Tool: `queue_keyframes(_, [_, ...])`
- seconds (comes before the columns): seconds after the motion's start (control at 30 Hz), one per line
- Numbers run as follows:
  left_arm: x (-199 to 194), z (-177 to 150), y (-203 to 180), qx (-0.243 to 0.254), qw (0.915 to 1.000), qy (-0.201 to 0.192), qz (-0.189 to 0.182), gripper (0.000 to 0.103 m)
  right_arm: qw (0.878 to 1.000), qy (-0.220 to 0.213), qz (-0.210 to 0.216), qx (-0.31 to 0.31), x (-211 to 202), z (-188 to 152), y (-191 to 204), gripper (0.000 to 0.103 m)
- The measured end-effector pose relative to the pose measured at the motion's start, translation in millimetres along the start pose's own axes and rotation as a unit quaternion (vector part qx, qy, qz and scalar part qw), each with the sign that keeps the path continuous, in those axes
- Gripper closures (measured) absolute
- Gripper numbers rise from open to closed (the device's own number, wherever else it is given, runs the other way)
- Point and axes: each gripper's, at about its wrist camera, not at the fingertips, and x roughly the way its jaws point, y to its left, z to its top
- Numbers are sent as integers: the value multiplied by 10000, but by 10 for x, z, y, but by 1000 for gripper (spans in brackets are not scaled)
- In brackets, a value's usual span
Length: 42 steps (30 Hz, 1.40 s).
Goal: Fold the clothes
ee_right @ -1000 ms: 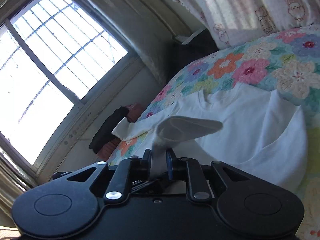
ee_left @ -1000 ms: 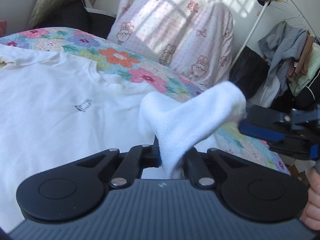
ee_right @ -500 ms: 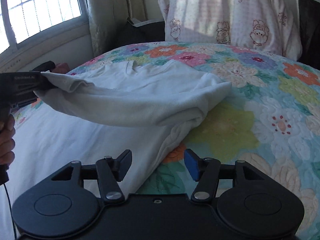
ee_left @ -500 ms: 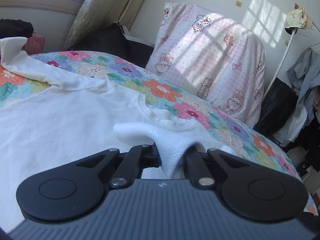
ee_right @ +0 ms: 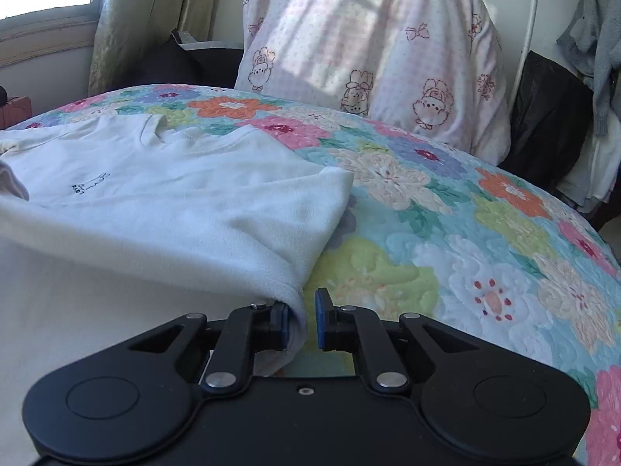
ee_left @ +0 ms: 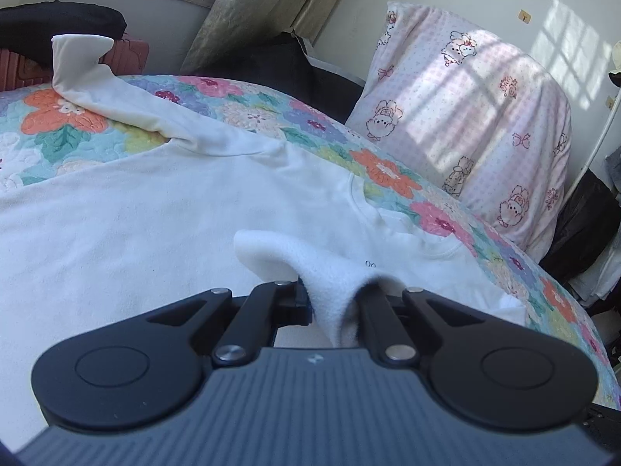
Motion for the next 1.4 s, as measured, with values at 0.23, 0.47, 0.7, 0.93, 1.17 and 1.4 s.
queue_keyframes(0.23, [253,196,-5,235,9996,132,5,99,10000,44,-33,36,70,-35,-25,83])
queue_keyframes(0.47, [-126,727,-371,1198,9826,-920,-1079,93,10000,-50,-70,-45,45,-61,-9,79])
queue_keyframes(0.7, [393,464,363,443,9917,458,1116,91,9997,-30,-164,-189,70,-102,37,79])
queue_keyframes(0.93, [283,524,707,377,9850,661,1550,90,9957,398,792,285,-206,59,-256,60])
queue_keyframes(1.17, [386,572,957,-461,9921,1039,539,68,9703,61,2392,353,-554,555,-632,53])
queue_keyframes(1.4, [470,559,877,-133,9926,1174,290,61,9290,54,2296,-2903,175,1189,-85,54])
